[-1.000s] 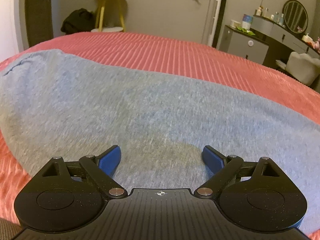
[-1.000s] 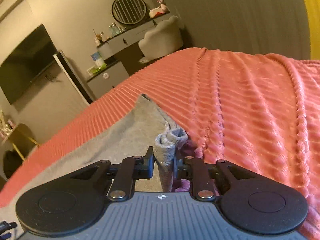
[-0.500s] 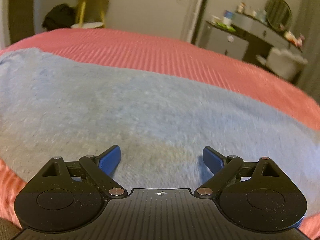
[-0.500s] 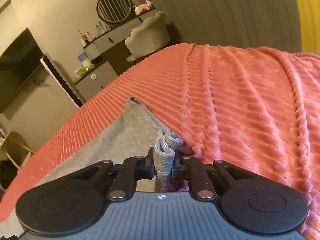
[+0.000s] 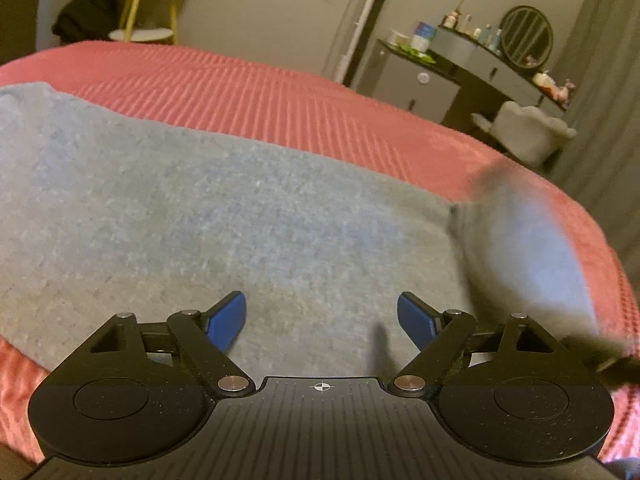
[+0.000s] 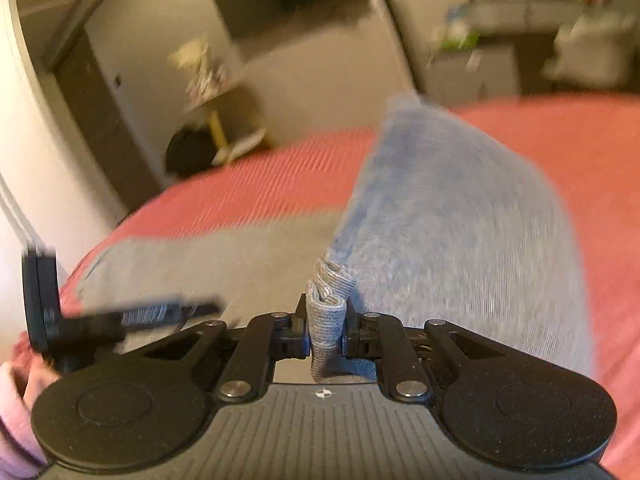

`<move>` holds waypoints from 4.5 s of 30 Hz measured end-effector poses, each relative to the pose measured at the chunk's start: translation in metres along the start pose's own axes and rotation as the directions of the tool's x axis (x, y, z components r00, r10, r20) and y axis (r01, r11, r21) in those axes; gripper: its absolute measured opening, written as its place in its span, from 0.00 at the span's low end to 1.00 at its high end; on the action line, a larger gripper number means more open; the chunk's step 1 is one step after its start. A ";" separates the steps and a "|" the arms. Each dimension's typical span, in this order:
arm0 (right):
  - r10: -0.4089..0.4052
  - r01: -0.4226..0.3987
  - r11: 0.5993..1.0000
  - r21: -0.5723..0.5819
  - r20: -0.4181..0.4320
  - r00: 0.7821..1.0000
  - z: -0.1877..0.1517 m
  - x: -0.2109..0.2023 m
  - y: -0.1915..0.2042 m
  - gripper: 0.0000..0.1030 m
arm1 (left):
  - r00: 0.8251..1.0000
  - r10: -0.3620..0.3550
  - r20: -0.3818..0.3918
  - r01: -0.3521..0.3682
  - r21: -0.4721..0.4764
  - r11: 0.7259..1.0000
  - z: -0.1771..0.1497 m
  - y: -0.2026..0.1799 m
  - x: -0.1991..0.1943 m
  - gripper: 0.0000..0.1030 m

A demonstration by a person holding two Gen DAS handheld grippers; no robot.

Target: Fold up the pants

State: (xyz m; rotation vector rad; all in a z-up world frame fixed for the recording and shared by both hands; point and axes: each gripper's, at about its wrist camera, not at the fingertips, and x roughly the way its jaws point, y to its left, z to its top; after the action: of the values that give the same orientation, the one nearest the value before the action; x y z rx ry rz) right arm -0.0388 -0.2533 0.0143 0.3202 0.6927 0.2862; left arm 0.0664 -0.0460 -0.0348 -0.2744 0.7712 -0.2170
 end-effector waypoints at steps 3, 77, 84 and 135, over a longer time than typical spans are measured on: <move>0.081 -0.065 0.989 0.134 -0.118 0.990 -0.006 0.019 -0.008 0.28 | 0.998 -0.054 -0.018 0.054 -0.015 0.998 0.001 -0.001 0.002 0.85; -0.237 0.087 0.778 0.622 0.163 0.958 -0.026 -0.041 -0.096 0.70 | 0.855 -0.404 -0.325 0.326 -0.268 0.906 0.007 -0.081 0.114 0.18; -0.178 0.041 0.802 0.596 0.172 0.969 -0.025 -0.040 -0.088 0.76 | 0.852 -0.437 -0.288 0.327 -0.361 0.874 0.019 -0.067 0.098 0.15; -0.304 0.325 0.901 0.288 -0.118 0.945 -0.004 0.020 -0.038 0.82 | 0.984 -0.108 -0.141 0.093 -0.113 0.989 0.018 0.021 0.011 0.68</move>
State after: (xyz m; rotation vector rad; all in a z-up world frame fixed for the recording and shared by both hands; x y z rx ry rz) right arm -0.0210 -0.2799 -0.0141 0.4865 0.8475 -0.1227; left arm 0.0888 -0.0259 -0.0361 -0.4019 0.9173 -0.2947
